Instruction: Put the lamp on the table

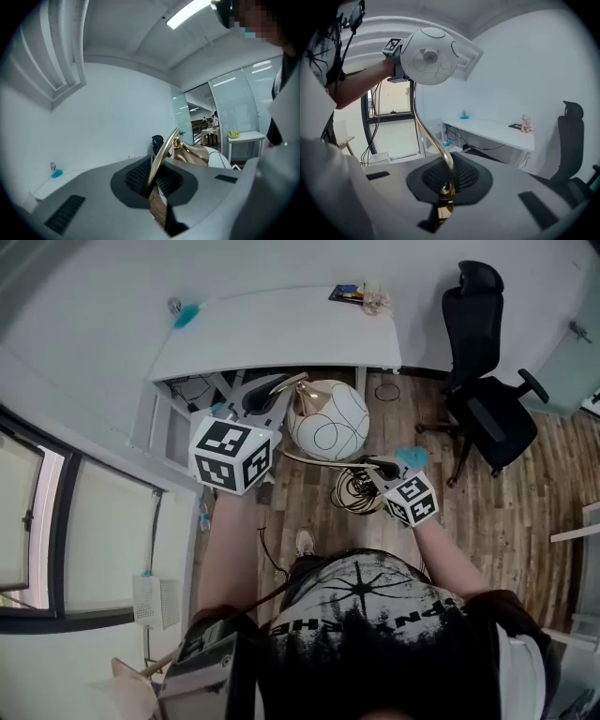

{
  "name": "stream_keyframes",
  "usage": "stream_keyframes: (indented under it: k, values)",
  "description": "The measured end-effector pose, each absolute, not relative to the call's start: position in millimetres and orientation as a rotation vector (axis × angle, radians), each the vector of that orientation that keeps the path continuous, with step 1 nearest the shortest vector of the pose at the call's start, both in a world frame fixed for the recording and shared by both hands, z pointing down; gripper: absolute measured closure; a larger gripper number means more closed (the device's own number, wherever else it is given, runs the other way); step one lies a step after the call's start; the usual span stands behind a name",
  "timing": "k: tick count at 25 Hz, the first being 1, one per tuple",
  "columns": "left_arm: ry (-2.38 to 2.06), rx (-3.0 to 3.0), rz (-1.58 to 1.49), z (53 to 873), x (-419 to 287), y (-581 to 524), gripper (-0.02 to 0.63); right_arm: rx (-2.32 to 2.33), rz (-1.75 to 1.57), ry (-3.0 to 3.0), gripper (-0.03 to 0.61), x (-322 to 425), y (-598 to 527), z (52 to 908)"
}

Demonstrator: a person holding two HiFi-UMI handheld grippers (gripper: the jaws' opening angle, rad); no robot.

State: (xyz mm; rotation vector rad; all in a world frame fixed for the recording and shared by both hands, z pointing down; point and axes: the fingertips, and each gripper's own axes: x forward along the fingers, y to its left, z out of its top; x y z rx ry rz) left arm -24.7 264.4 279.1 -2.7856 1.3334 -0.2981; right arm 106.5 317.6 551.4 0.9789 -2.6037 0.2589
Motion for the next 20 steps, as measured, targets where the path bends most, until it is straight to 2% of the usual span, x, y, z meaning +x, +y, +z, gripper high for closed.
stream_keyframes:
  k: [20]
  values:
    - [1.346, -2.774, -0.298, 276, -18, 249, 0.591, 1.005, 0.23, -2.609, 0.56, 114, 297, 548]
